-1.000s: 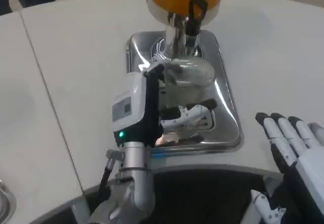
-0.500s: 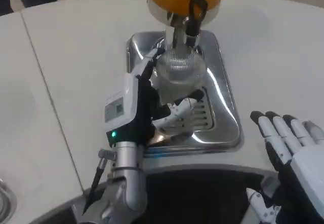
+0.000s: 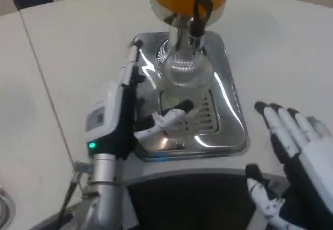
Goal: Grasp the cup under the faucet to collect the drink, then remove the cup.
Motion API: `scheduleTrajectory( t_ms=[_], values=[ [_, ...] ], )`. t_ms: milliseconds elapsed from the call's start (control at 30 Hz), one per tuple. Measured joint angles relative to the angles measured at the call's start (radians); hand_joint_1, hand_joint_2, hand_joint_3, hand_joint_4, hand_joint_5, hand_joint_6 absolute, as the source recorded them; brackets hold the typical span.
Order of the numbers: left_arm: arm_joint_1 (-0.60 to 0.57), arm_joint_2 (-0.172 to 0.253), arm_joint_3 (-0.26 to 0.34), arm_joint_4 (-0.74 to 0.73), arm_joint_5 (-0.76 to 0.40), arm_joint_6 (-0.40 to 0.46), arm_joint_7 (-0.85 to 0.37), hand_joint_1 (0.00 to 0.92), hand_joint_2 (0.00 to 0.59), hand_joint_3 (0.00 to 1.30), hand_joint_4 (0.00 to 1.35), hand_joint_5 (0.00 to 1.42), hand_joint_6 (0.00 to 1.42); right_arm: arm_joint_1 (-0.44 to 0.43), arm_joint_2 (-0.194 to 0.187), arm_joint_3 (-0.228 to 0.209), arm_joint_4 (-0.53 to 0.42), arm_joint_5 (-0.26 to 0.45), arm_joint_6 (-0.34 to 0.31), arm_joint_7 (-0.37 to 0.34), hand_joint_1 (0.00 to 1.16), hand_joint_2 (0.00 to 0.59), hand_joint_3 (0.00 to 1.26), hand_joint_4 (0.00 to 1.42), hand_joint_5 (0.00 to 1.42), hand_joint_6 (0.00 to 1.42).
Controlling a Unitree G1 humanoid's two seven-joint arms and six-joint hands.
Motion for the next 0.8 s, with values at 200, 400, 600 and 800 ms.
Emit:
scheduleTrajectory(
  t_ms=[200, 400, 600, 800],
  values=[
    [0.17, 0.136, 0.086, -0.253, 0.044, 0.06, -0.022, 0.238, 0.043, 0.0, 0.0, 0.22, 0.28, -0.114, 0.045, -0.005, 0.014, 0.079, 0.072, 0.0, 0.27, 0.586, 0.0, 0.0, 0.0, 0.0],
    [0.421, 0.267, 0.109, -0.568, 0.095, 0.137, -0.261, 0.095, 0.0, 0.0, 0.0, 0.0, 0.06, -0.354, 0.092, 0.022, 0.127, 0.14, 0.205, -0.004, 0.26, 0.586, 0.0, 0.0, 0.0, 0.01],
    [0.586, 0.304, 0.123, -0.729, 0.172, 0.182, -0.356, 0.001, 0.0, 0.0, 0.0, 0.0, 0.01, -0.475, 0.092, 0.094, 0.21, 0.188, 0.343, -0.058, 0.25, 0.586, 0.0, 0.0, 0.0, 0.01],
    [0.669, 0.295, 0.143, -0.85, 0.219, 0.227, -0.393, 0.0, 0.0, 0.0, 0.0, 0.0, 0.0, -0.558, 0.088, 0.168, 0.221, 0.244, 0.416, -0.117, 0.23, 0.586, 0.0, 0.0, 0.0, 0.0]
  ],
)
